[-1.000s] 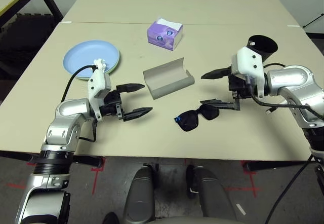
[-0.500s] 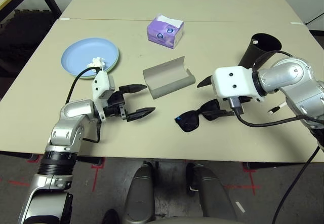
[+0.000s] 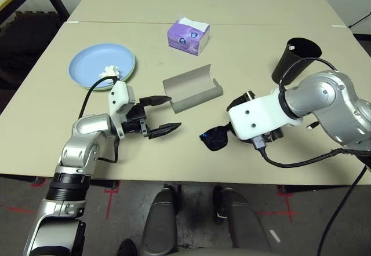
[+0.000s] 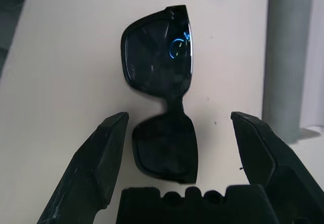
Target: Organize and tidy the items on the table.
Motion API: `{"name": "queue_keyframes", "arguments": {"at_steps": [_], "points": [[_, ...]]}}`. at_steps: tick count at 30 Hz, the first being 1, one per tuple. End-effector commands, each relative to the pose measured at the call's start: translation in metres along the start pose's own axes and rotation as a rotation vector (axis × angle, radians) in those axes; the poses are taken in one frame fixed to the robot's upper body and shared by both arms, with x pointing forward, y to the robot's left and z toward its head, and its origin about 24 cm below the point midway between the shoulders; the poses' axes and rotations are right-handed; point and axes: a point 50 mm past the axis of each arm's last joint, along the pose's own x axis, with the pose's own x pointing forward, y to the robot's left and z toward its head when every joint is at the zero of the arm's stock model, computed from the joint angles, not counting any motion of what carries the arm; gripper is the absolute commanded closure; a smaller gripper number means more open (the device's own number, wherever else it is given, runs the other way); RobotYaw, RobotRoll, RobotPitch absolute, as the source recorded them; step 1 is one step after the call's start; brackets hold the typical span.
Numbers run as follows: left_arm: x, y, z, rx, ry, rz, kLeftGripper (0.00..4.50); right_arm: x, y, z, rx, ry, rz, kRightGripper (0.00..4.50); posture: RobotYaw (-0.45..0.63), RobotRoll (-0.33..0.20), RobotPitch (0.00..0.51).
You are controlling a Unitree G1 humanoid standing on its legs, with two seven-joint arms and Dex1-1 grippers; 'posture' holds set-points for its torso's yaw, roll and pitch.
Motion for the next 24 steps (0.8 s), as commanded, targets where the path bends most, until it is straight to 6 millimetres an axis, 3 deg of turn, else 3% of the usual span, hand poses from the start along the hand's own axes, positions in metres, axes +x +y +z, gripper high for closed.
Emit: {"name": "queue_keyframes", "arguments": {"at_steps": [1, 14, 24], "points": [[-0.001, -0.003, -0.001, 0.002, 0.006, -0.012, 0.02, 0.003, -0.005, 0.003, -0.015, 0.033, 0.001, 0.0, 0.01, 0.0, 0.202], [-0.022, -0.019, 0.005, 0.079, 0.103, -0.139, 0.02, 0.012, -0.016, -0.005, -0.021, 0.046, 0.043, 0.0, 0.02, 0.0, 0.206], [-0.021, -0.019, 0.003, 0.104, 0.103, -0.135, 0.02, 0.019, -0.016, 0.006, -0.078, 0.044, 0.036, 0.0, 0.03, 0.0, 0.202]]}}
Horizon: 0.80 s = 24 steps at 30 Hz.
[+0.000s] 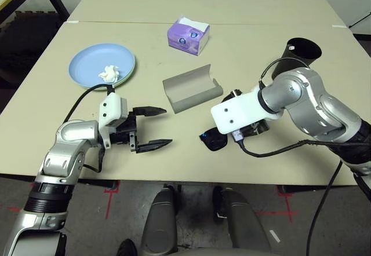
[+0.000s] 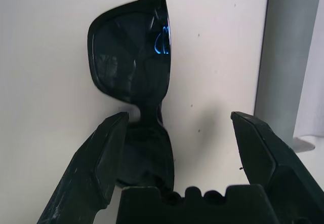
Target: Organize and tidy the items on the table.
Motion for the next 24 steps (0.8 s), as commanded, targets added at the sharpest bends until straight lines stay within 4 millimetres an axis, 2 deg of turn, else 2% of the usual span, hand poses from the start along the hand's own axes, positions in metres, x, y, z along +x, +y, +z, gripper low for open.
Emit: {"name": "queue_keyframes", "arguments": {"at_steps": [1, 15, 24], "points": [[0.003, -0.004, 0.0, 0.022, -0.005, -0.01, 0.02, 0.002, 0.005, 0.007, -0.044, 0.007, 0.025, 0.0, 0.03, 0.0, 0.202], [0.004, -0.005, 0.0, 0.025, -0.004, 0.011, 0.02, 0.006, 0.015, 0.001, -0.012, 0.063, 0.054, 0.0, 0.04, 0.0, 0.197], [0.004, -0.005, -0.001, 0.025, -0.002, 0.017, 0.02, 0.01, 0.017, 0.006, 0.048, 0.046, 0.092, 0.0, 0.04, 0.0, 0.195]]}}
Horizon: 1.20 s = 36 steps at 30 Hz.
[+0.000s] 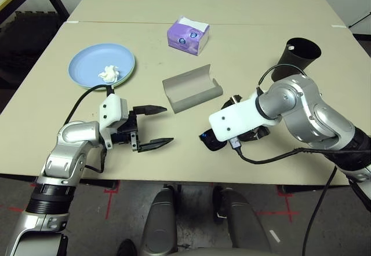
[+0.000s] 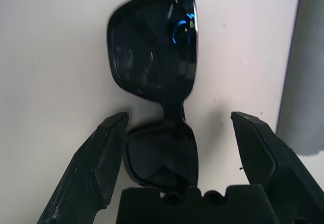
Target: Organize and tidy the items on the table.
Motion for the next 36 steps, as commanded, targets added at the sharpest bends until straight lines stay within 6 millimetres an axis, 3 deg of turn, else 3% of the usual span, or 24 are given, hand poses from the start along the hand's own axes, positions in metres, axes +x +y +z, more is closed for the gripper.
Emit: {"name": "queue_keyframes", "arguments": {"at_steps": [1, 36], "points": [[0.002, -0.005, 0.0, 0.017, 0.012, -0.02, 0.02, 0.004, 0.005, 0.005, 0.001, -0.003, 0.032, 0.0, 0.04, 0.0, 0.195], [0.003, -0.008, -0.003, 0.022, 0.032, -0.017, 0.02, 0.017, -0.009, 0.007, -0.081, 0.012, -0.027, 0.0, 0.06, 0.0, 0.187]]}}
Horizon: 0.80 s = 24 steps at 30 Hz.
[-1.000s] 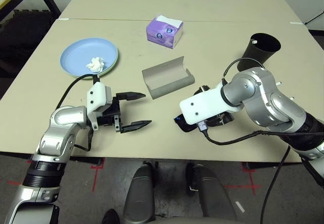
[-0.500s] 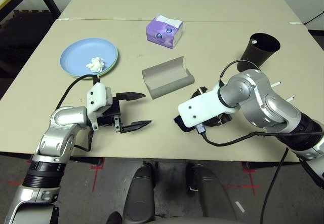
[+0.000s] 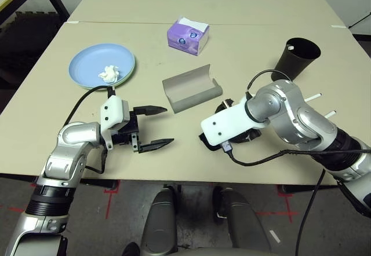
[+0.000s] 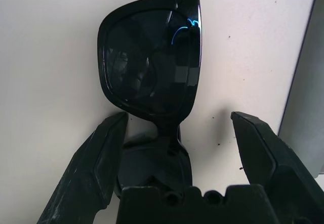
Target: Organize and tidy the items on the table.
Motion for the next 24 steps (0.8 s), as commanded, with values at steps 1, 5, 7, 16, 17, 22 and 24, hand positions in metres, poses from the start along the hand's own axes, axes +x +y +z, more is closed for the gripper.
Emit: {"name": "queue_keyframes", "arguments": {"at_steps": [1, 5, 7, 16, 17, 22, 24], "points": [[0.0022, -0.0058, -0.0031, 0.003, 0.02, -0.02, 0.02, -0.0002, -0.0026, 0.0034, -0.006, -0.009, -0.011, 0.0, 0.06, 0.0, 0.187], [0.0021, -0.006, -0.0032, 0.004, 0.021, -0.019, 0.02, -0.0012, -0.0049, 0.0039, -0.007, -0.009, -0.017, 0.0, 0.06, 0.0, 0.186], [0.0021, -0.0061, -0.0033, 0.004, 0.021, -0.018, 0.02, -0.0015, -0.0061, 0.0037, -0.007, -0.007, -0.021, 0.0, 0.06, 0.0, 0.186], [0.0019, -0.007, -0.0037, 0.006, 0.026, -0.015, 0.02, -0.0028, -0.0046, 0.0016, -0.002, 0.0, -0.007, 0.0, 0.06, 0.0, 0.185], [0.0019, -0.0069, -0.0037, 0.006, 0.027, -0.014, 0.02, -0.0033, -0.0036, 0.0012, 0.002, 0.001, -0.002, 0.0, 0.06, 0.0, 0.185], [0.0016, -0.0065, -0.0039, 0.007, 0.028, -0.014, 0.02, -0.0044, -0.0013, 0.0003, 0.021, 0.005, 0.01, 0.0, 0.05, 0.0, 0.183], [0.0016, -0.0063, -0.0039, 0.008, 0.028, -0.014, 0.02, -0.0047, -0.0008, 0.0003, 0.026, 0.006, 0.012, 0.0, 0.05, 0.0, 0.183]]}}
